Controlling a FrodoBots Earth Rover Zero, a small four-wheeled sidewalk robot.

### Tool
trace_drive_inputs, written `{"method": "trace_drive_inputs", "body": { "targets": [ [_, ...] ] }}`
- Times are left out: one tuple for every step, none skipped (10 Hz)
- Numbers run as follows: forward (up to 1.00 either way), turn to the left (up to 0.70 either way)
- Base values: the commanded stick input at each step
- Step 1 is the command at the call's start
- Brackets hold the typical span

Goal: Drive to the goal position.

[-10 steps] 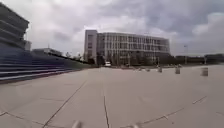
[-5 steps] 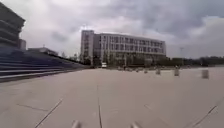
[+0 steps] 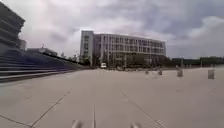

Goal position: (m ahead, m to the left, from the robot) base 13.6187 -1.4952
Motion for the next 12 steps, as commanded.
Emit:
{"method": "trace_drive_inputs", "body": {
  "targets": [
    [0.85, 0.0],
    [0.85, 0.0],
    [0.85, 0.0],
    [0.85, 0.0],
    [0.85, 0.0],
    [0.85, 0.0],
    [0.85, 0.0],
    [0.85, 0.0],
    [0.85, 0.0],
    [0.85, 0.0],
    [0.85, 0.0],
    [0.85, 0.0]
  ]
}}
